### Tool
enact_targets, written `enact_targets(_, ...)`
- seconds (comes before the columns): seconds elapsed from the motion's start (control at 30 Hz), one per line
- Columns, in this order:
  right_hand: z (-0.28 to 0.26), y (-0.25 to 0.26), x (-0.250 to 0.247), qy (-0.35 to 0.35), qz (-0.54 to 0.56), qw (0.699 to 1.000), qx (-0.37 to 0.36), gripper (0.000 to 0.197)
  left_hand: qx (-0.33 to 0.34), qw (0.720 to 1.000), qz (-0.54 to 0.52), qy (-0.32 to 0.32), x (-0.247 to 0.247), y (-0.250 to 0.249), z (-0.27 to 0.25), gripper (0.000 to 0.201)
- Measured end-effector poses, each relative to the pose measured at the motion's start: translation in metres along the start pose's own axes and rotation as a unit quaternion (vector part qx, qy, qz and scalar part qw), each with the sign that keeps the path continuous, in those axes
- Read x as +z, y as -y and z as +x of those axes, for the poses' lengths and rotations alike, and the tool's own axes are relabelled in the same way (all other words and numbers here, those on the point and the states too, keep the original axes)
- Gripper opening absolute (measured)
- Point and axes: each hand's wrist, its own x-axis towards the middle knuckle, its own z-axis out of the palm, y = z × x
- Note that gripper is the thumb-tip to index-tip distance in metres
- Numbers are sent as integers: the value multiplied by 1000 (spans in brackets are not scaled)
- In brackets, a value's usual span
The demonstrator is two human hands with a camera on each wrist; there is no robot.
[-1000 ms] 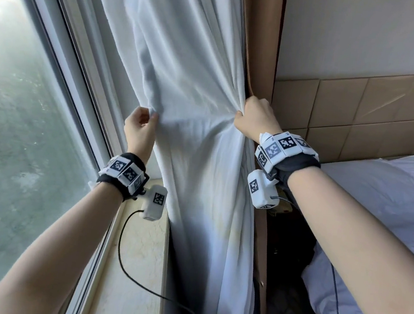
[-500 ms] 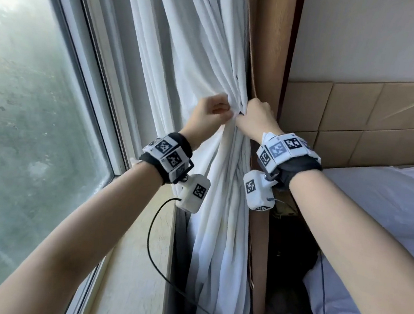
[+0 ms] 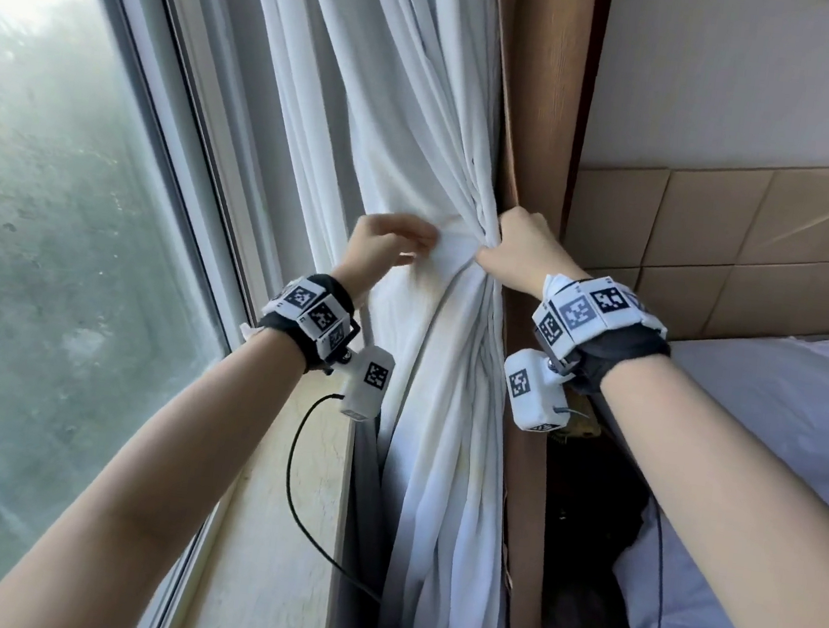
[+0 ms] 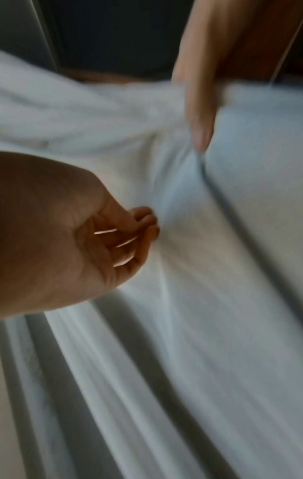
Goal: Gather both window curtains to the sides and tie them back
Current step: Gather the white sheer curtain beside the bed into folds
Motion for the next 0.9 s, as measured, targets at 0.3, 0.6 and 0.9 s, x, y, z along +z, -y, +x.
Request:
enact_targets(0.3,2,-16,-15,-27,-34,999,17,7,-229,970,-51,-61,-50,78,42,43)
enact_targets(0.6,3,-28,-22,-40,-60,997,27,13,-162,985,49,-24,-13,90,71,96)
enact_targets(0.9,7,-42,-32,-32,-21,998,42,12,-94,992,17,-83,16,84,82,35)
